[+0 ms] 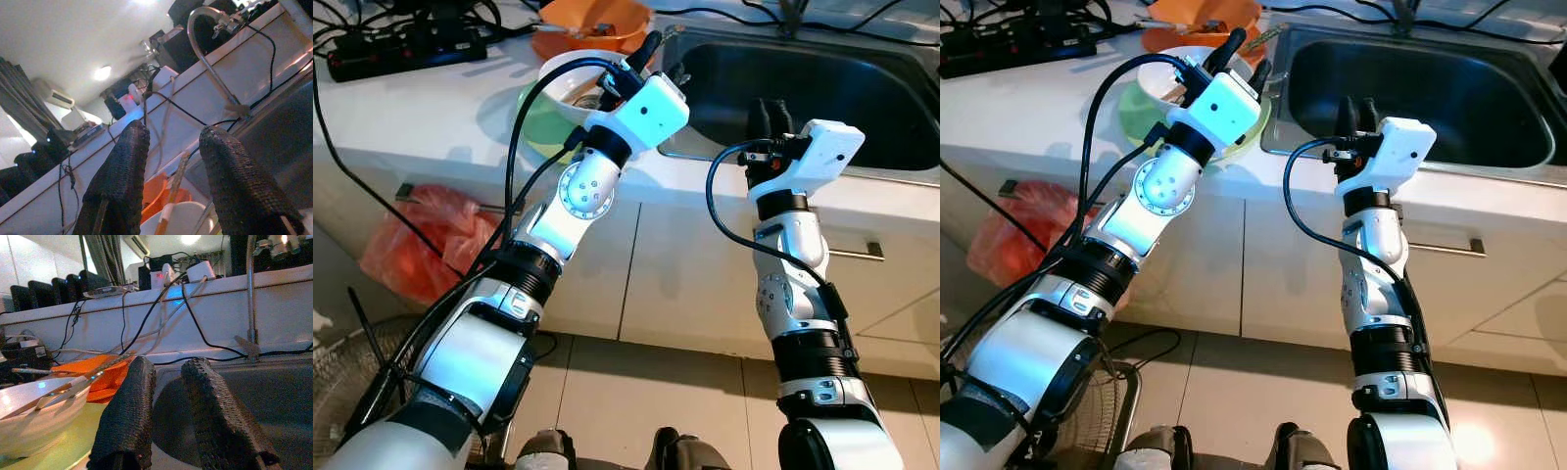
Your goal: Kitchen organization
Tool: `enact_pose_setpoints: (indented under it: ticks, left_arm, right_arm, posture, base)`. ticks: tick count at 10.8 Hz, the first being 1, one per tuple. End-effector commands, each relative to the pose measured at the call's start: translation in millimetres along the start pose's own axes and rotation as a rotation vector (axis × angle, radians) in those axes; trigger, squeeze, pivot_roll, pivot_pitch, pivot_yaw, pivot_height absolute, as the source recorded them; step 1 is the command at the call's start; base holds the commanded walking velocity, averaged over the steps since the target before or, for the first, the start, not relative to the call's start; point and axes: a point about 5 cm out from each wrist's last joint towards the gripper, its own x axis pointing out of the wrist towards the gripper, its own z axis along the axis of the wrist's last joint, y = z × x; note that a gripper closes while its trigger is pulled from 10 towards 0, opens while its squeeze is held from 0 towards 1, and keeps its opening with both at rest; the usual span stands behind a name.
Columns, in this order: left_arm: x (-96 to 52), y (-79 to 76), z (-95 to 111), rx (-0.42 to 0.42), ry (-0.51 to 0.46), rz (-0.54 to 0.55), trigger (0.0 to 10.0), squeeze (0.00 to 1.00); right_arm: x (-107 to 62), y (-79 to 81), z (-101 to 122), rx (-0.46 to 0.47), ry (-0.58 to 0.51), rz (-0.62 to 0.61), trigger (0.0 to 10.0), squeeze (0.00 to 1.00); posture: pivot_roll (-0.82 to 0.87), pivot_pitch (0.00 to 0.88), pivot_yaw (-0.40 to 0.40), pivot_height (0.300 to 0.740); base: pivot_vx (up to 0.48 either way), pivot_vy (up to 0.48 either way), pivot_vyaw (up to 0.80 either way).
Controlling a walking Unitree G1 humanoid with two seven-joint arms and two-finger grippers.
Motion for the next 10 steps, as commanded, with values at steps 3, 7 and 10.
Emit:
enact_pose_setpoints:
  ticks: [3,7,10]
  left_arm:
    - [5.0,5.9,7.9,0.001,-0.033,0.023,10.0,0.00]
    - [5.8,5.2,8.5,0.000,-0.036,0.020,10.0,0.00]
    - [6.0,6.0,9.3,0.002,-0.041,0.021,10.0,0.00]
  right_arm:
    - [0.8,-0.3,-2.2,0.019,0.010,-0.009,10.0,0.00]
    - [1.7,0.2,-0.8,0.021,-0.009,-0.009,10.0,0.00]
    - [2.3,0.8,-1.2,0.027,-0.012,-0.009,10.0,0.00]
  posture:
    - [0.09,0.122,-0.036,0.740]
    - [0.09,0.110,-0.034,0.740]
    - [0.09,0.109,-0.034,0.740]
  base:
    - [0.097,0.000,0.00]
    - [0.299,0.000,-0.20]
    - [0.299,0.000,0.00]
